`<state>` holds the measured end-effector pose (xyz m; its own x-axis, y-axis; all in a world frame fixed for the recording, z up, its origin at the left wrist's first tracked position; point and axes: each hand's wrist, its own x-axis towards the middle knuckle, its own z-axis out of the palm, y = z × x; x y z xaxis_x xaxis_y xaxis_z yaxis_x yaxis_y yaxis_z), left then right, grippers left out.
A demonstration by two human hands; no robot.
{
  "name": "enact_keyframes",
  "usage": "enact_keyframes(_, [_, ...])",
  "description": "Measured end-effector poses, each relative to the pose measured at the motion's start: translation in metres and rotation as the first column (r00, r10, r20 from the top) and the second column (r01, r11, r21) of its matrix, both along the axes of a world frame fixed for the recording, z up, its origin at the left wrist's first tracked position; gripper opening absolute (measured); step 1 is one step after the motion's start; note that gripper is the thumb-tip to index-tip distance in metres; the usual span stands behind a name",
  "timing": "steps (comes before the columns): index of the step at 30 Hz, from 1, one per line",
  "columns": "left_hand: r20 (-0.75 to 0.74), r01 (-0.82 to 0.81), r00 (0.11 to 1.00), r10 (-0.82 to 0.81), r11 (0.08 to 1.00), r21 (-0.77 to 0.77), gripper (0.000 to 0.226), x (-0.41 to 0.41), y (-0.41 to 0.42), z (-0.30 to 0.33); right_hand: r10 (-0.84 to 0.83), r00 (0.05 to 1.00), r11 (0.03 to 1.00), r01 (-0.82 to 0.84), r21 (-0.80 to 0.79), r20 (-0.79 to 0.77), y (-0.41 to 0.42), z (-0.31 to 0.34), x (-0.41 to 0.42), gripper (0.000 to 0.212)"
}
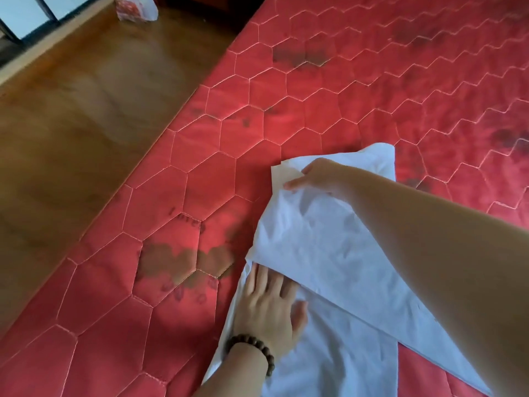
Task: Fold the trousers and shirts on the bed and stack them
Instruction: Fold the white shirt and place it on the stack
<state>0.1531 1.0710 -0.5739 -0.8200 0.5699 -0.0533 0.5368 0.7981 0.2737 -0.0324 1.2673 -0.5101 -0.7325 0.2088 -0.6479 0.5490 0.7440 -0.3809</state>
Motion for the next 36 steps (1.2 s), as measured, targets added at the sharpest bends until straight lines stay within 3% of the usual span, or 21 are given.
enact_keyframes(4, [0.010, -0.001, 1.000, 0.001, 1.000, 0.006, 0.049, 0.000, 0.000, 0.001, -0.044, 0.998, 0.951, 0.025, -0.308, -0.055, 0.009, 0.004, 0.001, 0.048])
enact_keyframes(6, [-0.004, 0.003, 1.000, -0.003, 1.000, 0.008, 0.048, 0.000, 0.001, 0.001, -0.140, 0.990, 0.822, 0.098, -0.561, -0.032, 0.014, 0.002, 0.005, 0.047])
enact_keyframes(8, [0.006, -0.001, 1.000, 0.001, 1.000, -0.003, 0.047, -0.001, 0.001, 0.001, -0.180, 0.984, 0.764, 0.133, -0.631, -0.010, 0.016, -0.004, 0.008, 0.063])
enact_keyframes(10, [0.017, -0.003, 1.000, 0.003, 1.000, -0.027, 0.048, -0.002, 0.001, 0.001, -0.234, 0.968, 0.812, 0.145, -0.565, -0.088, 0.011, -0.011, 0.009, 0.063])
enact_keyframes(13, [0.025, 0.006, 1.000, -0.005, 1.000, -0.023, 0.048, -0.003, 0.001, 0.002, -0.353, 0.898, 0.890, 0.235, -0.391, -0.262, 0.009, -0.017, 0.011, 0.043])
enact_keyframes(15, [0.032, 0.011, 0.999, -0.011, 1.000, -0.009, 0.046, -0.003, 0.000, 0.001, -0.246, 0.913, 0.961, 0.187, -0.204, -0.326, 0.019, -0.019, 0.023, 0.038])
enact_keyframes(17, [0.045, 0.014, 0.999, -0.013, 1.000, -0.011, 0.043, -0.003, 0.000, 0.001, -0.047, 0.963, 0.999, 0.040, -0.030, -0.264, 0.036, -0.018, 0.045, 0.043])
enact_keyframes(21, [0.067, 0.016, 0.998, -0.013, 0.999, -0.047, 0.042, -0.003, 0.000, 0.003, 0.176, 0.978, 0.977, -0.161, 0.138, -0.109, 0.056, -0.010, 0.089, 0.043])
enact_keyframes(26, [0.078, 0.045, 0.996, -0.038, 0.995, -0.093, 0.046, -0.005, 0.000, 0.005, -0.052, 0.954, 0.953, 0.136, 0.271, -0.296, 0.060, -0.008, 0.121, 0.031])
enact_keyframes(31, [0.164, 0.101, 0.984, -0.073, 0.980, -0.171, 0.057, -0.009, 0.000, 0.020, -0.188, 0.922, 0.914, 0.291, 0.282, -0.339, 0.084, -0.007, 0.165, 0.045])
enact_keyframes(33, [0.228, 0.097, 0.970, -0.086, 0.994, -0.041, 0.053, -0.015, -0.003, 0.027, -0.211, 0.942, 0.905, 0.290, 0.312, -0.262, 0.100, -0.008, 0.188, 0.048])
enact_keyframes(35, [0.265, 0.028, 0.960, -0.092, 0.972, 0.234, 0.038, -0.017, -0.006, 0.043, -0.189, 0.968, 0.920, 0.234, 0.316, -0.166, 0.113, -0.010, 0.209, 0.046])
enact_keyframes(36, [0.207, 0.003, 0.975, -0.079, 0.939, 0.343, 0.030, -0.018, -0.006, 0.052, -0.177, 0.972, 0.928, 0.217, 0.304, -0.151, 0.119, -0.011, 0.216, 0.039])
